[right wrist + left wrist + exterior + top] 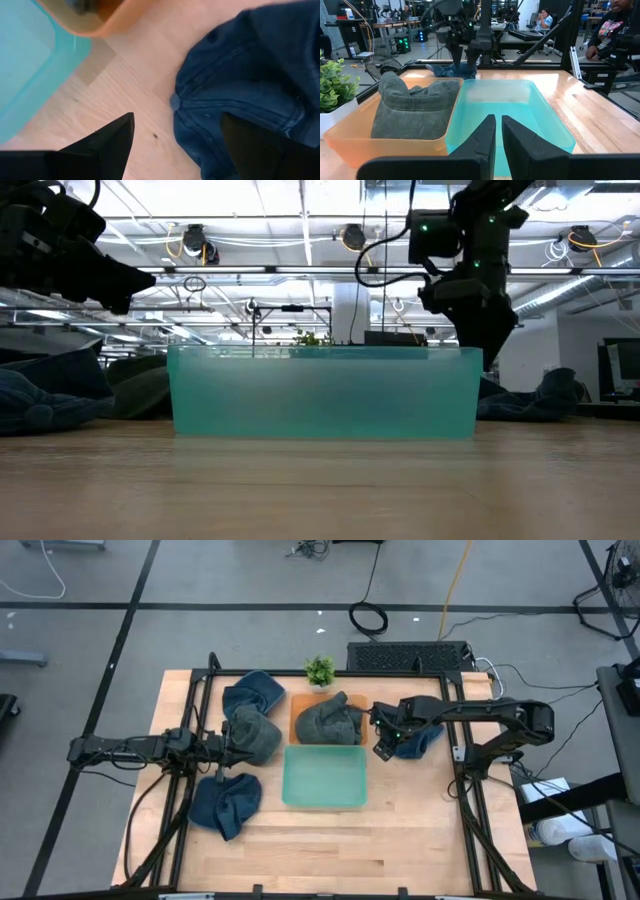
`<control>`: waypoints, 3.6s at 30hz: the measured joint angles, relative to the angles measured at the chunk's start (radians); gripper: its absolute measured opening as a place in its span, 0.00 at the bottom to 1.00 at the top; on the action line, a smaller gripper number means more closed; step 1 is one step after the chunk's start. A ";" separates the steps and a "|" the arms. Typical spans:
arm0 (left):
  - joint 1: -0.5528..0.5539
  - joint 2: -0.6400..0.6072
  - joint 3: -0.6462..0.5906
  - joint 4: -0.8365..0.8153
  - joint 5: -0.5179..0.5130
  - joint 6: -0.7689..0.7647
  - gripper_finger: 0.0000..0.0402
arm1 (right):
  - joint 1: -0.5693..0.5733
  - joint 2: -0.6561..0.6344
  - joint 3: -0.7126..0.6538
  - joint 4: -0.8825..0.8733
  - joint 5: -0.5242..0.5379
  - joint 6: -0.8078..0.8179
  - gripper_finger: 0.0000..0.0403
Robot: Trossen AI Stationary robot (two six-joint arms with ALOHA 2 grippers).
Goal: Pick & Place hat
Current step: Put the top right blue cap into the light blue bin
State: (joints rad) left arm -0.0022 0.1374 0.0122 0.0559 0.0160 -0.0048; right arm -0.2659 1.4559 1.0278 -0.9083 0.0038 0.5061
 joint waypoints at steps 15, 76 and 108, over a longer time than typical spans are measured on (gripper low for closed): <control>0.000 0.000 0.000 0.000 0.000 0.000 0.09 | 0.006 0.000 -0.142 0.179 0.001 -0.056 0.70; 0.000 0.000 0.000 0.000 0.000 0.000 0.09 | -0.003 -0.205 0.070 -0.324 0.080 0.056 0.00; 0.000 0.000 0.000 0.000 0.000 0.000 0.09 | -0.001 -0.204 0.681 -0.663 -0.030 0.192 0.00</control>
State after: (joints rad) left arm -0.0025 0.1371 0.0120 0.0559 0.0158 -0.0048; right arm -0.2665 1.2518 1.7089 -1.5711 -0.0258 0.6983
